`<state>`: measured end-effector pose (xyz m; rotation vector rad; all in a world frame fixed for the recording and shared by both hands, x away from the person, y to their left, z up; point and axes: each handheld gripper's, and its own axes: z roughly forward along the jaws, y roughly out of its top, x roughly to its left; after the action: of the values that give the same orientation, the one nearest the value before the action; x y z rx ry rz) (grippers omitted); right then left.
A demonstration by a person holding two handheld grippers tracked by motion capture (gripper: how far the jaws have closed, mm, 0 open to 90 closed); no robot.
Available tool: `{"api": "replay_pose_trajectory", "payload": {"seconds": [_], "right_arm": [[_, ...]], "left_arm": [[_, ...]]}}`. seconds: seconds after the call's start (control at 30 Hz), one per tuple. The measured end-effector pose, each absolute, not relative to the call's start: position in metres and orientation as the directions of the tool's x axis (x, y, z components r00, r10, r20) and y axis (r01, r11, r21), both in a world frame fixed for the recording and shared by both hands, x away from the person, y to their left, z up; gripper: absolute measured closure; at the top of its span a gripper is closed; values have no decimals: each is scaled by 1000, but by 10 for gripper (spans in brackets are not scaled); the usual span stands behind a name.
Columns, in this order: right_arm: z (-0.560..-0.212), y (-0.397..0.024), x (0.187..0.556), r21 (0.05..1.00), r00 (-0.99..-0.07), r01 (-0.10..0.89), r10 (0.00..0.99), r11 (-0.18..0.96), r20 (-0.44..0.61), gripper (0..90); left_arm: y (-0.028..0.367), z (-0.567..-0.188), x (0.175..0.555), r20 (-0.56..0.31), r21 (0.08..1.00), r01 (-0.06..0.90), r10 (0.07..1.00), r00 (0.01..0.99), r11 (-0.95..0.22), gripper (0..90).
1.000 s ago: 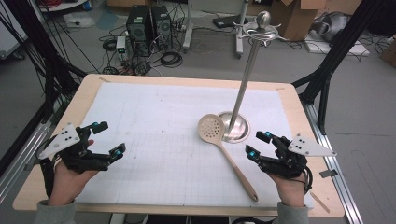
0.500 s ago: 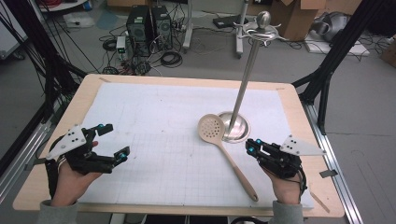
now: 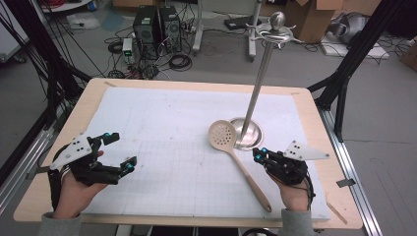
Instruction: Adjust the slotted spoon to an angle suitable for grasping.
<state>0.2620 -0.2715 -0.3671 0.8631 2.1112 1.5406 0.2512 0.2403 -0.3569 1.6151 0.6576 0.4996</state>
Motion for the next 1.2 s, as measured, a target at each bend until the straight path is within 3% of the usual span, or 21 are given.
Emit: {"api": "replay_pose_trajectory", "payload": {"seconds": [0.2,0.4,0.57,1.2], "right_arm": [[-377,-266,271,923,-714,311,696,225,71,898],[-391,-256,280,899,-725,312,688,308,16,898],[-406,-249,290,863,-693,383,720,329,33,899],[-427,-231,308,796,-681,426,732,431,-32,900]], "left_arm": [[241,-359,251,-50,987,140,669,741,-82,18],[242,-362,251,-53,985,151,672,739,-88,19],[244,-364,249,-52,983,158,676,735,-96,19],[249,-370,243,-51,976,180,683,729,-119,20]]}}
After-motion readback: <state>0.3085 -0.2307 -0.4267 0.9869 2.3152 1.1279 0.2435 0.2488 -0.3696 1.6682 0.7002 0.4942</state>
